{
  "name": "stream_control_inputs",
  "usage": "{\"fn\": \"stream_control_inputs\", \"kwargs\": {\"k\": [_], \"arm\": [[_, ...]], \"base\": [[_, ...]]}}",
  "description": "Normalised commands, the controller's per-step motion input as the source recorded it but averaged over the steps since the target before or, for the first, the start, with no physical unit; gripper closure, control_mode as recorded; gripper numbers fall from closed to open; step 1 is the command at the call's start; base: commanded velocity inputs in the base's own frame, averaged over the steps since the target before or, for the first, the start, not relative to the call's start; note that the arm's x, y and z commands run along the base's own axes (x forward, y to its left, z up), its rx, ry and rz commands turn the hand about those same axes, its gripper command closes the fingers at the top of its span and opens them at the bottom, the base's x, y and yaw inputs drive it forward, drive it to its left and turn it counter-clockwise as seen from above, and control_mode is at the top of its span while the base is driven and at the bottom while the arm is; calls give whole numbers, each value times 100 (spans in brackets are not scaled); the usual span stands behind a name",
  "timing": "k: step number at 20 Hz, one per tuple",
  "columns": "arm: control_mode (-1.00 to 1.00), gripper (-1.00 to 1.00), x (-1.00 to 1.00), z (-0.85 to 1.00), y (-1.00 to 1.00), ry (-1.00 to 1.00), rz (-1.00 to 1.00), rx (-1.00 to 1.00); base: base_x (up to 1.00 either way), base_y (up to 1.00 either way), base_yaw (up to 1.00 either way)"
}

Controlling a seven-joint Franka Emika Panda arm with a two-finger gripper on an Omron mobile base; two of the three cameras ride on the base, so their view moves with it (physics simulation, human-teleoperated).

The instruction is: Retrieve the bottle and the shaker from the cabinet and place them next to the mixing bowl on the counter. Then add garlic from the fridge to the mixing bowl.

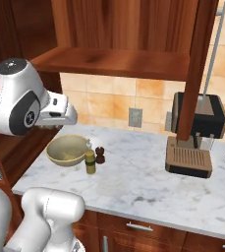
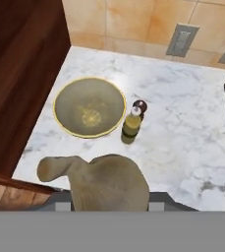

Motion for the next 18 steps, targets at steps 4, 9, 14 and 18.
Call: {"fn": "stream_control_inputs", "kwargs": {"k": [4,9,14,18], "arm": [[-100,100,63,-28,37,12,0,-17],[-100,100,80,-37,21,9,2,-15],[-100,100,66,-26,0,0,11,2],[-100,100,50,-24,0,0,8,13]], "base": [[0,0,0],[0,0,0],[0,0,0],[0,0,0]]}}
